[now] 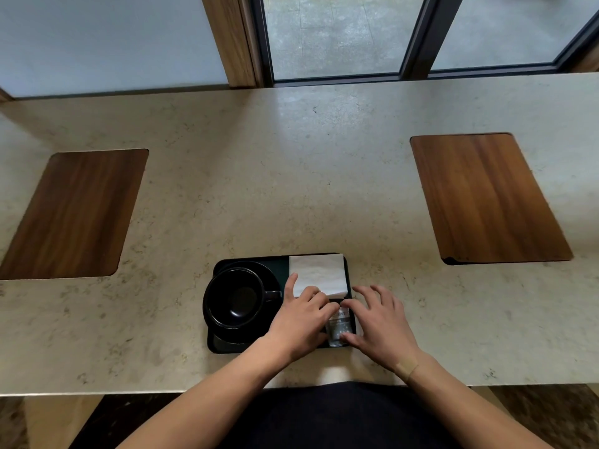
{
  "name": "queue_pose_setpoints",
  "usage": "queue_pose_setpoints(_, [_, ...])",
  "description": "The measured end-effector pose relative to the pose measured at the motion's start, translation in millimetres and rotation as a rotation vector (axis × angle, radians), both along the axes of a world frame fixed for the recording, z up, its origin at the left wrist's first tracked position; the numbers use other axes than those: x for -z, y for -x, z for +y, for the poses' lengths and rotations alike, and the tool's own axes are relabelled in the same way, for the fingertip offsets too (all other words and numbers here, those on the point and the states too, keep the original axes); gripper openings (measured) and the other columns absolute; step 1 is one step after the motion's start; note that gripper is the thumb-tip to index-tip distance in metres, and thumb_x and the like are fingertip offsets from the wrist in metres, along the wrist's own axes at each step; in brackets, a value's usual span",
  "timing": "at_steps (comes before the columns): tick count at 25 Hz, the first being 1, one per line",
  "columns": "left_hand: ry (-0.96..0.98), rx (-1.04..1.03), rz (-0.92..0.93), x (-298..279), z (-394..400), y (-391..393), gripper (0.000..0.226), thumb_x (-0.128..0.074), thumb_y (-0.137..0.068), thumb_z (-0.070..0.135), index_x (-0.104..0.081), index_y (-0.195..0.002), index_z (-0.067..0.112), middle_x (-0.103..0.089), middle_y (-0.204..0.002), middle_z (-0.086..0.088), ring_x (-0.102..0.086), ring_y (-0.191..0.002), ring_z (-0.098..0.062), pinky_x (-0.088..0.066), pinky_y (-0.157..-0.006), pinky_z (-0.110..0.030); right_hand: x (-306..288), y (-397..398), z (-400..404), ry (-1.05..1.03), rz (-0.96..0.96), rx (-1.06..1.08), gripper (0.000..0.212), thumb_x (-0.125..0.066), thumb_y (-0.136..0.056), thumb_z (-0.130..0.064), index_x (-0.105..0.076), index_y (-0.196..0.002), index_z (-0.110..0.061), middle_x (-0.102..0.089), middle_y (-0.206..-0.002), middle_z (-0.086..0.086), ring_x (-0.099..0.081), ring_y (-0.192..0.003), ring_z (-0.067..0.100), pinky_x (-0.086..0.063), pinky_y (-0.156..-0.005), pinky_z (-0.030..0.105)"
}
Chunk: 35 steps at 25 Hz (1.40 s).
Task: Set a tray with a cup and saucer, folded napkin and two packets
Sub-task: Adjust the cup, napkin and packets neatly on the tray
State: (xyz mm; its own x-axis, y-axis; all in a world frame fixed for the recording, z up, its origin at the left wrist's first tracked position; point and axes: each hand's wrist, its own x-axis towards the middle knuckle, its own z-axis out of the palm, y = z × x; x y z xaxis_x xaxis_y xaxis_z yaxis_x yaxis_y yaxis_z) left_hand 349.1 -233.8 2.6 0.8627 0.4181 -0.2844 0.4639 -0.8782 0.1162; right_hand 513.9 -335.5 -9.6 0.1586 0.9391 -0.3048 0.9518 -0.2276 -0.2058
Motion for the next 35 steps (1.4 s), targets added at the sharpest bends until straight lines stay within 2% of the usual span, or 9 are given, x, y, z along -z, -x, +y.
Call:
queue_pose_setpoints(8, [0.017,-0.008,0.001,-1.3,-1.2,-1.6,0.057,-0.06,-0.088,0.034,-0.04,-0.14,0.024,-0.051,-0.13,-0.002,-0.034,-0.132,-0.024,0.014,-0.109,-0.061,-3.5,0.0,-1.2,-0.004,-0.041,-0.01,0.058,-0.06,-0.074,-0.064,-0.052,-0.124,-0.034,-0.039,-0.147,0.002,-0.025,-0.138,0.032,-0.024,-0.109,0.051])
queue_pose_setpoints(14, [0.017,-0.003,-0.008,-5.1,0.2,0.0,0.057,-0.06,-0.087,0.034,-0.039,-0.14,0.025,-0.05,-0.132,0.001,-0.034,-0.132,-0.022,0.01,-0.11,-0.062,-3.8,1.3,-3.0,0.005,-0.064,-0.002,0.059,-0.054,-0.075,-0.066,-0.049,-0.126,-0.036,-0.036,-0.149,0.0,-0.02,-0.139,0.031,-0.022,-0.11,0.05])
queue_pose_setpoints(23, [-0.05,-0.1,-0.02,-17.5,19.2,33.8,0.045,-0.066,-0.084,0.034,-0.055,-0.127,0.029,-0.061,-0.121,0.005,-0.044,-0.127,-0.021,0.004,-0.112,-0.059,-3.7,3.9,0.4,0.038,-0.099,0.003,0.06,-0.054,-0.074,-0.071,-0.046,-0.124,-0.039,-0.031,-0.152,0.0,-0.013,-0.14,0.031,-0.018,-0.112,0.054])
queue_pose_setpoints(27, [-0.051,-0.082,0.039,-17.3,17.5,34.9,0.04,-0.059,-0.088,0.033,-0.055,-0.127,0.028,-0.059,-0.123,0.005,-0.04,-0.128,-0.022,0.009,-0.11,-0.061,-6.1,4.9,2.0,0.056,-0.105,0.0,0.06,-0.054,-0.074,-0.071,-0.046,-0.124,-0.039,-0.03,-0.152,0.0,-0.012,-0.141,0.031,-0.017,-0.112,0.055])
queue_pose_setpoints(31, [-0.071,-0.071,0.099,-16.6,17.2,32.2,0.037,-0.057,-0.09,0.03,-0.054,-0.127,0.025,-0.059,-0.123,0.001,-0.04,-0.126,-0.024,0.01,-0.109,-0.062,-13.1,7.9,0.8,0.018,-0.083,0.008,0.062,-0.058,-0.074,-0.068,-0.048,-0.127,-0.036,-0.039,-0.148,0.002,-0.021,-0.139,0.032,-0.022,-0.111,0.054])
queue_pose_setpoints(35, [-0.089,-0.073,0.152,-16.7,17.0,30.7,0.039,-0.059,-0.089,0.029,-0.052,-0.128,0.023,-0.059,-0.121,-0.003,-0.042,-0.124,-0.027,0.01,-0.109,-0.063,-17.4,23.0,5.2,-0.082,-0.049,-0.079,0.053,-0.065,-0.073,-0.061,-0.059,-0.117,-0.032,-0.048,-0.14,0.005,-0.033,-0.134,0.035,-0.031,-0.107,0.054])
